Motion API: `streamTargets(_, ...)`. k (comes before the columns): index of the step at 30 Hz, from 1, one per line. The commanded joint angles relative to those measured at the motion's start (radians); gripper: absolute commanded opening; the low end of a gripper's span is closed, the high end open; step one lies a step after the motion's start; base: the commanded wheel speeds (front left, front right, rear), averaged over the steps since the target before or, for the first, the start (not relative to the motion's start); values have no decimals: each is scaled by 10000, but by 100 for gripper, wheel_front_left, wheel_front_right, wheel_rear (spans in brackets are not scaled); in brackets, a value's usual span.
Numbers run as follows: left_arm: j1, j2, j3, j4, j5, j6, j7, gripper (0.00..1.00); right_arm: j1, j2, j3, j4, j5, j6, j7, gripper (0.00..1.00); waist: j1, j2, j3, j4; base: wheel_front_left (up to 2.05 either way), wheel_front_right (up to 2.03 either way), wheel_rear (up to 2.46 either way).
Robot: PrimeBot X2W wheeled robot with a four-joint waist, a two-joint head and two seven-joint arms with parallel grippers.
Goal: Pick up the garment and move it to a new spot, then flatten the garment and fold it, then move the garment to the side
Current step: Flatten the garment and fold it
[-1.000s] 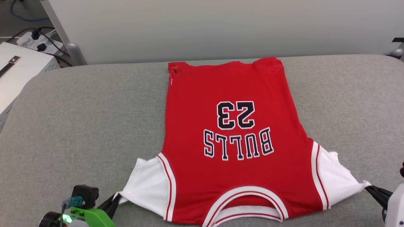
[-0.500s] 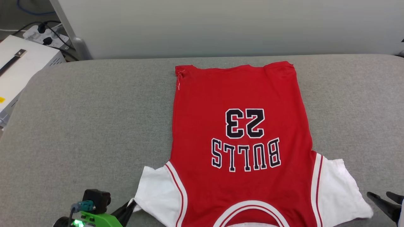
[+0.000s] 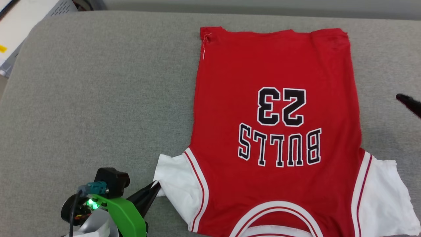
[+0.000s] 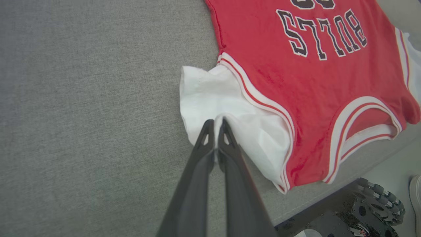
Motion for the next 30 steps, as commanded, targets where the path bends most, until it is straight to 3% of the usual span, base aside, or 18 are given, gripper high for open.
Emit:
streamTargets(1,-227,127,17,-189,111,66,122,0,-617,117,-156,115,-356,-7,271,100,1,102,1463,1086,0,0,0)
streamTargets(7,-448,180,-86,-1032,352,234,422,0,-2944,479,-604,1052,-1685,-7,1533,100,1,102,2627,1907,0,0,0)
streamTargets(16,-935,-156,-313,-1825,709,207,494,0,-5362,236,-767,2754,-3523,-7,2311,100,1,102,3616,2844,0,0,0)
streamTargets(23,-1231,-565,-449,-1915,780,21,276,0,-6092,238,-1251,3987,-4661,-7,2241,100,1,102,3924,3261,0,0,0)
streamTargets(30,-1294,-717,-481,-1779,770,-56,104,0,-5914,343,-1190,4533,-4853,-7,2217,100,1,102,4007,3396,0,0,0)
